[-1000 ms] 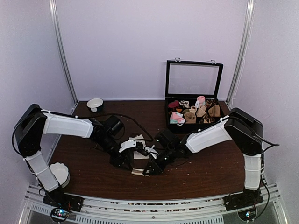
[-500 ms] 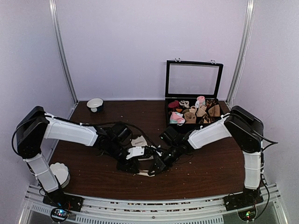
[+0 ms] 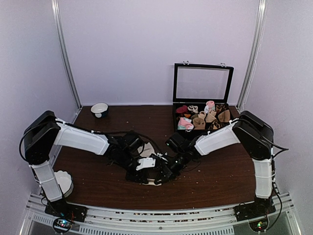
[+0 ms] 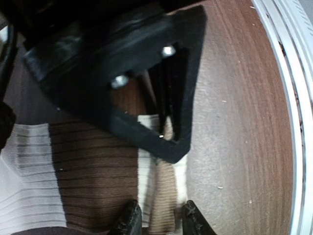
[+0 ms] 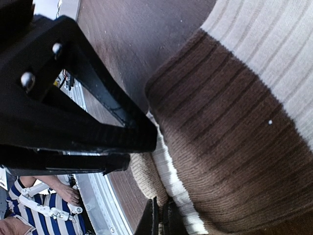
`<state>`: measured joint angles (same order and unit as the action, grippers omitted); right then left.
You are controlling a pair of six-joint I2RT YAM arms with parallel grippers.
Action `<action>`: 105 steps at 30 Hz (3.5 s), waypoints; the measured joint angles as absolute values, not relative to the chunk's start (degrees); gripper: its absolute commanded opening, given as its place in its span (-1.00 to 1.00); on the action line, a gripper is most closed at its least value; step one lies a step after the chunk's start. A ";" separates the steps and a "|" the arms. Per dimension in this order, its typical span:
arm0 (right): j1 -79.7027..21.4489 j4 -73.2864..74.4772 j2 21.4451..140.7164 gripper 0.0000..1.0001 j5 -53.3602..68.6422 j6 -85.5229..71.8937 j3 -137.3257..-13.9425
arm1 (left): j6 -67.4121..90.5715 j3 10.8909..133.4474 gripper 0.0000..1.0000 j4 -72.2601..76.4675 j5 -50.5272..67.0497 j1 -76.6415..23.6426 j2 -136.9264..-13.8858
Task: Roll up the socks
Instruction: Roll the sock at the center of the board.
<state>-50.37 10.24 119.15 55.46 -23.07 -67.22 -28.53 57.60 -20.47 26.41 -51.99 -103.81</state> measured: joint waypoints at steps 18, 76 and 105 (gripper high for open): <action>-50.39 3.36 118.30 -0.46 56.10 -27.64 -63.55 | -26.63 59.13 -1.00 -22.92 27.16 -52.05 -105.95; -66.89 -23.14 100.31 -0.25 12.73 22.22 -44.07 | -15.81 75.72 -1.00 -45.95 62.41 -39.03 -127.33; -62.11 -18.94 110.28 -1.00 16.71 27.88 -51.46 | -19.99 75.44 0.08 -51.05 62.85 -39.11 -125.67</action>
<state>-62.11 -18.94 110.28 16.71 27.88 -51.46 -19.99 75.44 -51.05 62.85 -39.11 -125.67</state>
